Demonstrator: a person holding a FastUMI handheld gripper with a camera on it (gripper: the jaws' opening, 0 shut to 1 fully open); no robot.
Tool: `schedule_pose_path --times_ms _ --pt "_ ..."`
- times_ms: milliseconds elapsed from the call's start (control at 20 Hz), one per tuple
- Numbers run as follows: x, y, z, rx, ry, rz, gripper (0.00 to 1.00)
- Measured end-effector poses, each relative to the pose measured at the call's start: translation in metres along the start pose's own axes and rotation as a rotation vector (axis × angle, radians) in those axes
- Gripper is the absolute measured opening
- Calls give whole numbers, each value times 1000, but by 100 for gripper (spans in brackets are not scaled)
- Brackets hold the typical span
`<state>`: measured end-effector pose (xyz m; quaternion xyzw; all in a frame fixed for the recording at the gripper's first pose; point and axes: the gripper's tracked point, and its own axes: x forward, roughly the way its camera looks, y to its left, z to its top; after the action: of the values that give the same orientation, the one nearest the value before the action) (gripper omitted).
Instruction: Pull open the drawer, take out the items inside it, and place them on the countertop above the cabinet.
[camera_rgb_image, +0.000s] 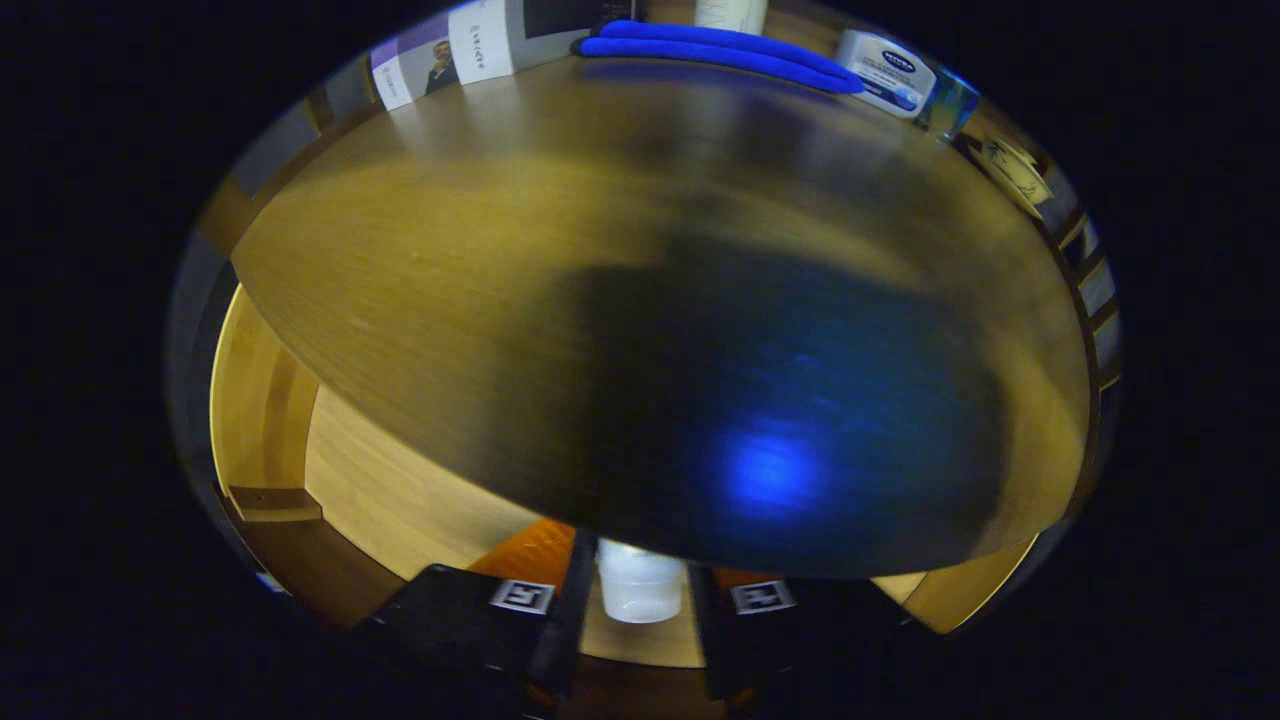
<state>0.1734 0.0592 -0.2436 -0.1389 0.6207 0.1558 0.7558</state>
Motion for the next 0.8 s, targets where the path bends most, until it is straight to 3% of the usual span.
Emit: schedule_pose_path --times_ms 200,800 --pt "-9 12 -10 -85 2 30 39" --pt "-103 43 -29 -109 -172 165 39"
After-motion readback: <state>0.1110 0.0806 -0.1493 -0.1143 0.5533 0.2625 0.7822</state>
